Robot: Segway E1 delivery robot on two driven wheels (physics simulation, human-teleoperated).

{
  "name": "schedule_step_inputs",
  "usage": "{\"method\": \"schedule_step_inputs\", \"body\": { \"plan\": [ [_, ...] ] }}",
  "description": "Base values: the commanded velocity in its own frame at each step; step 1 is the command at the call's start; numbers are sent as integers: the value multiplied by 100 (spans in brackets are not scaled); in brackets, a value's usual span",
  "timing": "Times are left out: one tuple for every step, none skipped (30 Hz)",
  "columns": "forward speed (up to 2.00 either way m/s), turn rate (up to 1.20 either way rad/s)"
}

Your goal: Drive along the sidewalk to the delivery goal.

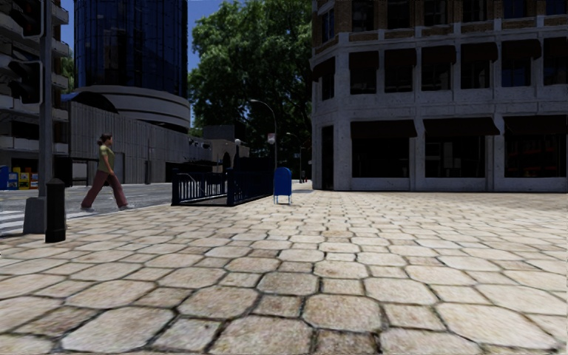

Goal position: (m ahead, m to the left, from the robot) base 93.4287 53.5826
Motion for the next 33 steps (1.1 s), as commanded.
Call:
{"method": "schedule_step_inputs", "body": {
  "plan": [
    [133, 38],
    [133, 38],
    [139, 38],
    [181, 38],
    [192, 38],
    [192, 38],
    [194, 38],
    [195, 38],
    [195, 38],
    [195, 30],
    [195, 30],
    [195, 15],
    [195, 0],
    [195, 0],
    [195, 0],
    [195, 0],
    [195, 0],
    [195, 0],
    [195, 0],
    [195, 0],
    [195, 2],
    [195, 2],
    [195, 12],
    [195, 17],
    [195, 18],
    [195, 18],
    [195, 18],
    [195, 18],
    [195, 18],
    [195, 19],
    [196, 24],
    [196, 24],
    [196, 35]
  ]
}}
